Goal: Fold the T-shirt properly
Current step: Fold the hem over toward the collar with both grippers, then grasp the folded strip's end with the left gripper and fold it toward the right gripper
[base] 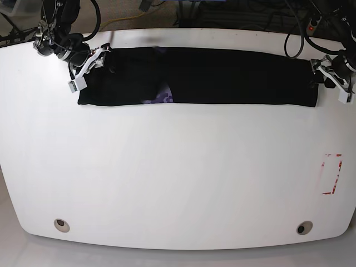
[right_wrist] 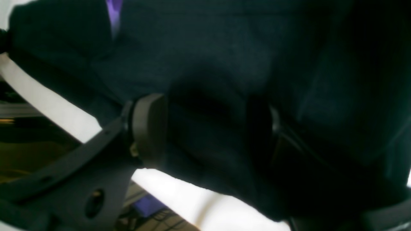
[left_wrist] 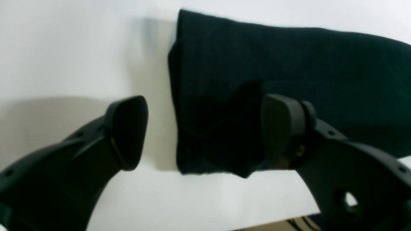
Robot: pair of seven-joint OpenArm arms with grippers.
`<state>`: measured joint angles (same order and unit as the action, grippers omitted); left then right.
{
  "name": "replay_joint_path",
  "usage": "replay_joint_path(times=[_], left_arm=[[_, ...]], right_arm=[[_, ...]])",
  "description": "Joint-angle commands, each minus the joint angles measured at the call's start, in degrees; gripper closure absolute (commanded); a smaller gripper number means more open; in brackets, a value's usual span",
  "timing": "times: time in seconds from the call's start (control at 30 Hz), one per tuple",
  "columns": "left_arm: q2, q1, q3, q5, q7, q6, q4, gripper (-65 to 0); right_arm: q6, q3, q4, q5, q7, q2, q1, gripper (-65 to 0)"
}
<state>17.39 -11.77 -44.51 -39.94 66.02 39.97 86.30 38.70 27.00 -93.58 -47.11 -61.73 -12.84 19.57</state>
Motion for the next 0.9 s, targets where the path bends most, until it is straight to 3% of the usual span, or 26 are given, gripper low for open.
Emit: replay_joint_path(times=[0.0, 0.27, 0.33, 0.63, 0.87], left_arm=[[1.6, 0.1, -0.2, -0.8, -0.8, 0.0, -0.8, -51.4], [1.7, 0.0, 4.4, -1.2, -0.7, 0.0, -4.2, -51.0], [1.6, -0.7, 4.7, -1.3, -0.6, 0.0, -4.2, -48.3], [1.5, -1.1, 9.5, -1.2, -0.7, 0.0, -4.2, -1.0], [1.4, -2.5, 9.0, -6.3, -0.7, 0.0, 2.5, -0.7]], right_arm=[[-0.4, 0.2, -1.8, 3.8, -0.6, -0.5, -0.3, -36.9], [-0.4, 0.2, -5.7, 4.2, -0.6, -0.5, 0.1, -36.9], [-0.4, 0.2, -6.0, 4.2, -0.6, -0.5, 0.1, -36.9], [-0.4, 0.2, -6.2, 4.0, -0.6, -0.5, 0.1, -36.6], [-0.4, 0.2, -6.2, 4.0, -0.6, -0.4, 0.1, -36.6]])
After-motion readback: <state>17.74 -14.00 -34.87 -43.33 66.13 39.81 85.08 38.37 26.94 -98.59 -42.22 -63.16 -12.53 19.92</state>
